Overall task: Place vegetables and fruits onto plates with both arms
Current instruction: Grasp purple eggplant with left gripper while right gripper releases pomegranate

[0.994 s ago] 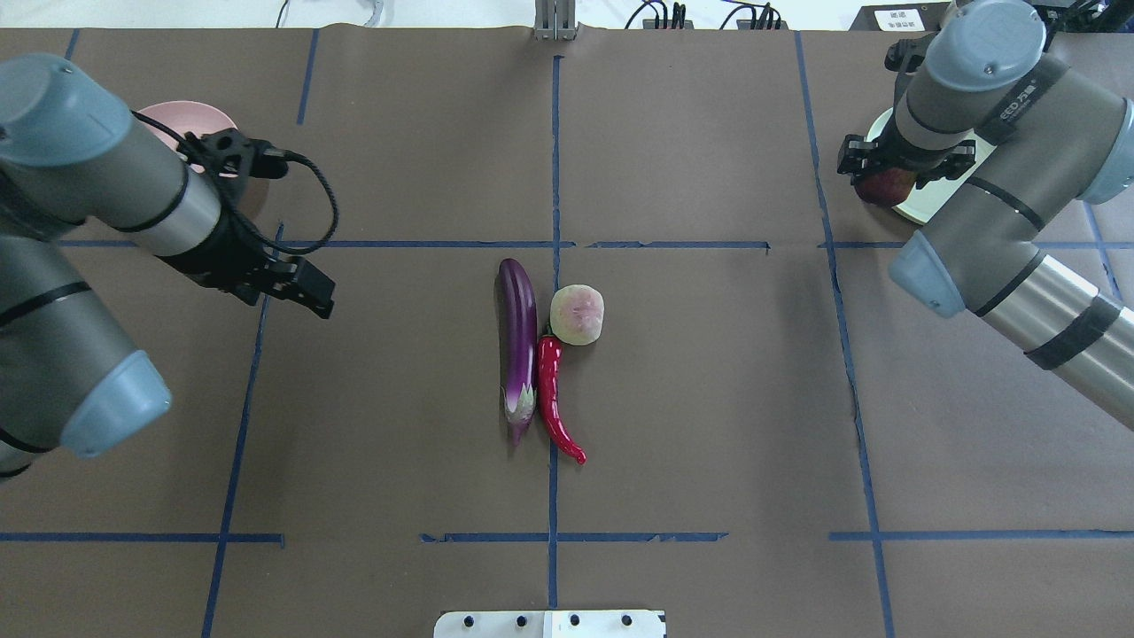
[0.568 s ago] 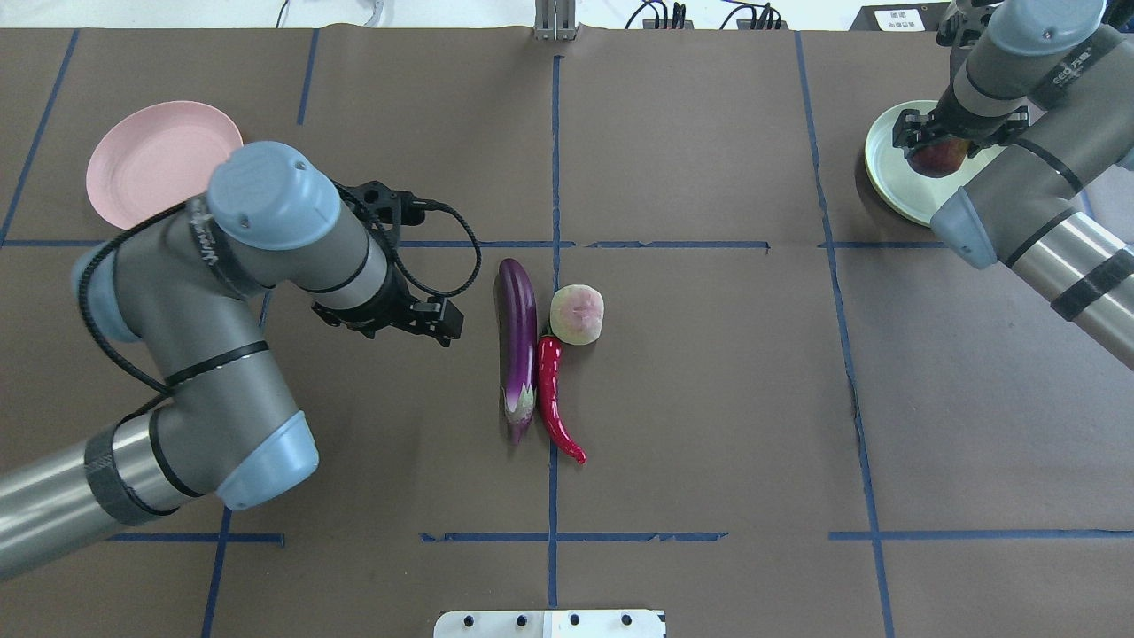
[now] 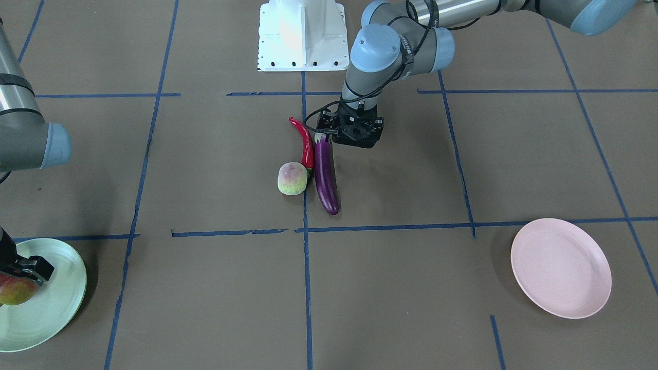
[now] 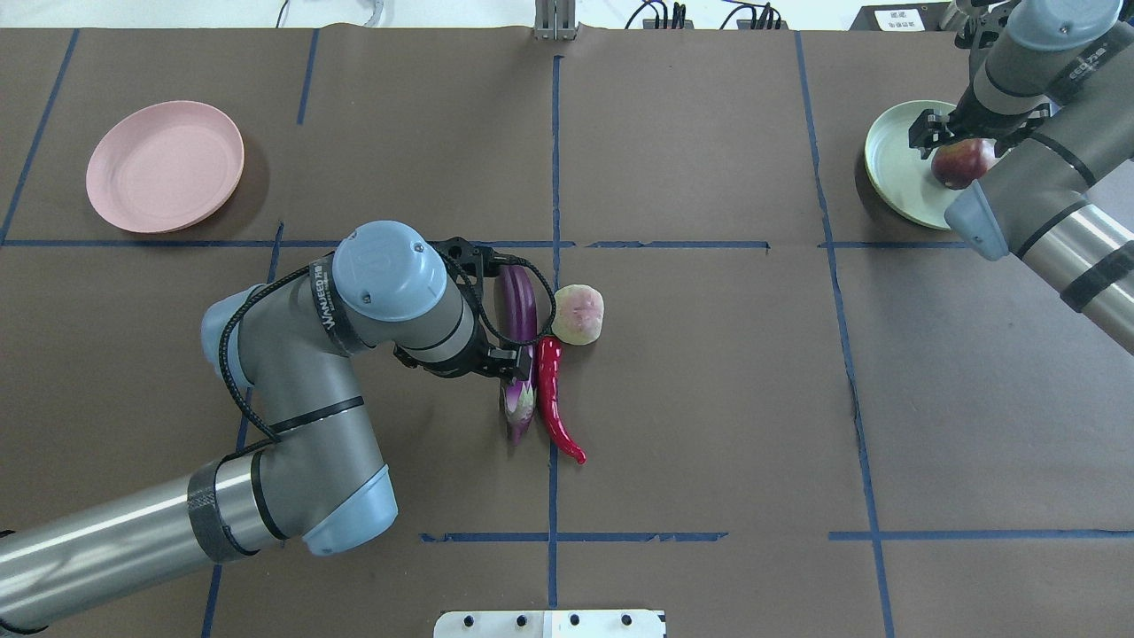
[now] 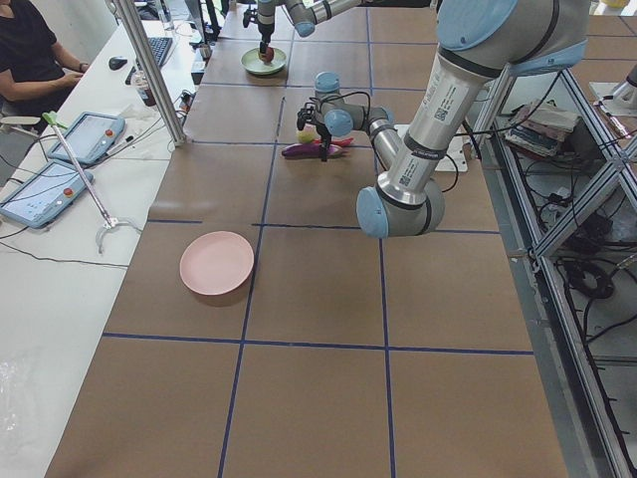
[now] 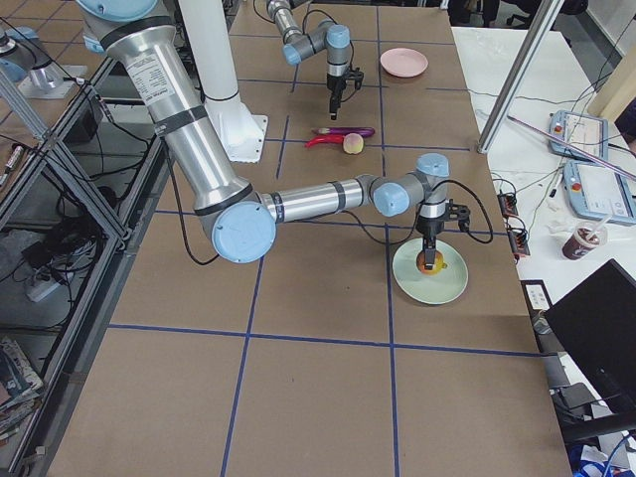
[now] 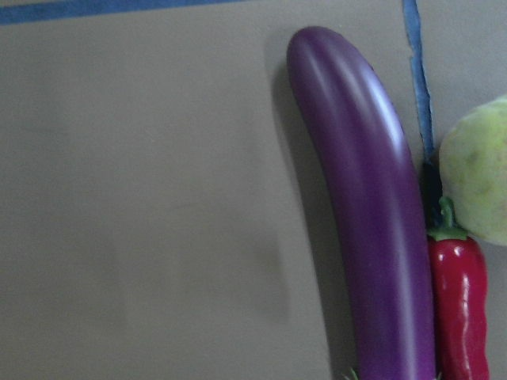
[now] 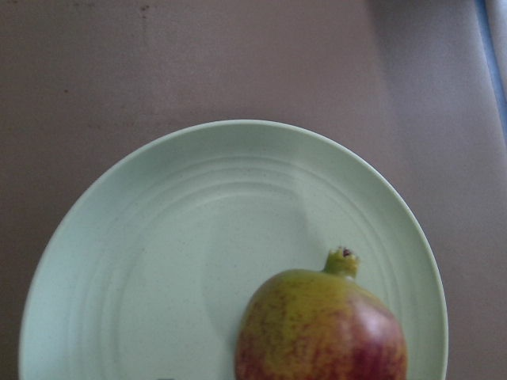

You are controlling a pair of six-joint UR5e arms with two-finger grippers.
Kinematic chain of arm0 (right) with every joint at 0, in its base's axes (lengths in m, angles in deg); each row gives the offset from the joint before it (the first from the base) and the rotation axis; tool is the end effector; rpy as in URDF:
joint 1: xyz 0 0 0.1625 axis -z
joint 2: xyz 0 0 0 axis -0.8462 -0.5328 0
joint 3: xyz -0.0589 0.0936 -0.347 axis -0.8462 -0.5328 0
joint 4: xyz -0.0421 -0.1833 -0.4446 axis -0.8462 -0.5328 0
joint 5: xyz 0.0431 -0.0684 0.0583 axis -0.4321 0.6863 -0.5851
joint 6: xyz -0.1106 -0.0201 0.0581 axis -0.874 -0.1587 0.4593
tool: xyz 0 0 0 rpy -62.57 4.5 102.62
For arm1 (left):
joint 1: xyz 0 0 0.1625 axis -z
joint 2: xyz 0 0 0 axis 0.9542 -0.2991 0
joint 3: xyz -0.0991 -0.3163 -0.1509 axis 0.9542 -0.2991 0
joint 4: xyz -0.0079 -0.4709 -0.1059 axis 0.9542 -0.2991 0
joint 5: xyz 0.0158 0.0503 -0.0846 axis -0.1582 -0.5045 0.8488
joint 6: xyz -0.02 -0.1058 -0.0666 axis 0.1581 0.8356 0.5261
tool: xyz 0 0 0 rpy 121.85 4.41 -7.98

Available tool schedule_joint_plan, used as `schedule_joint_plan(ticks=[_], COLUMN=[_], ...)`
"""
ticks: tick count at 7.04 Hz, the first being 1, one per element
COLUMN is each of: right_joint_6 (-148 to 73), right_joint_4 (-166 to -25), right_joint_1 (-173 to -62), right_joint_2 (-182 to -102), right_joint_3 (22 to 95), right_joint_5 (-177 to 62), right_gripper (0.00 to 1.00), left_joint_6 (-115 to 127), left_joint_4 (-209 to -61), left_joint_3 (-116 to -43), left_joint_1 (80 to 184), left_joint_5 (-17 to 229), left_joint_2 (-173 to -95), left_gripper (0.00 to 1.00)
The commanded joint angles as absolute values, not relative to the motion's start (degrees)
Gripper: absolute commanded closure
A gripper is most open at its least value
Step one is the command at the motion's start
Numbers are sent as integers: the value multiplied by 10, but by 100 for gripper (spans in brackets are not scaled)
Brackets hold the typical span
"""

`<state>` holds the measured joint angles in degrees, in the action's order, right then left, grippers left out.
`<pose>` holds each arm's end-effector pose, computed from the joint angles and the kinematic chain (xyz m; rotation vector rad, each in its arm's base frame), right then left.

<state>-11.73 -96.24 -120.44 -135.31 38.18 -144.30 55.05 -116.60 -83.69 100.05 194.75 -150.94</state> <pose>-0.2694 -0.7170 0.4825 0.1242 -0.5019 0.1844 0.5971 -0.4107 0.1501 0.0861 0.9103 0.1335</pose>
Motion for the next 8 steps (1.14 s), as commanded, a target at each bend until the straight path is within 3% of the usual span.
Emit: schedule_joint_plan(ticks=[1,3,4,5,6,7,8], right_joint_6=[-119,-119,-120,-120,-118,-111,-72], right_joint_4=[-963,-962,-962,-962,-964,-969,-970], right_joint_1=[-1204,-1203,-1204,-1204,-1203,-1204,-1203], right_joint_2=[-1348,-1345,-1344,-1344,-1344,-1338,-1338], right_joint_3=[386,387,388,394,408,433,462], right_joint_5=[-1461,-1487,-1488,-1489,-1506,-1540,-1568], right_gripper=[0,0,0,0,0,0,0], left_joint_6=[551,550,550,550,550,550,552], left_joint_4=[-1172,-1213,-1215,-1215,-1216,-1220,-1235], left_joint_3=[-829,-788,-783,-780,-782,-788,-796], left_joint_1=[975,964,964,964,965,969,991], left_joint_5=[1938,1909,1909,1909,1909,1909,1909], left_joint_2=[-1520,-1538,-1538,-1539,-1539,-1538,-1536], left_gripper=[12,22,32,46,89,99,100])
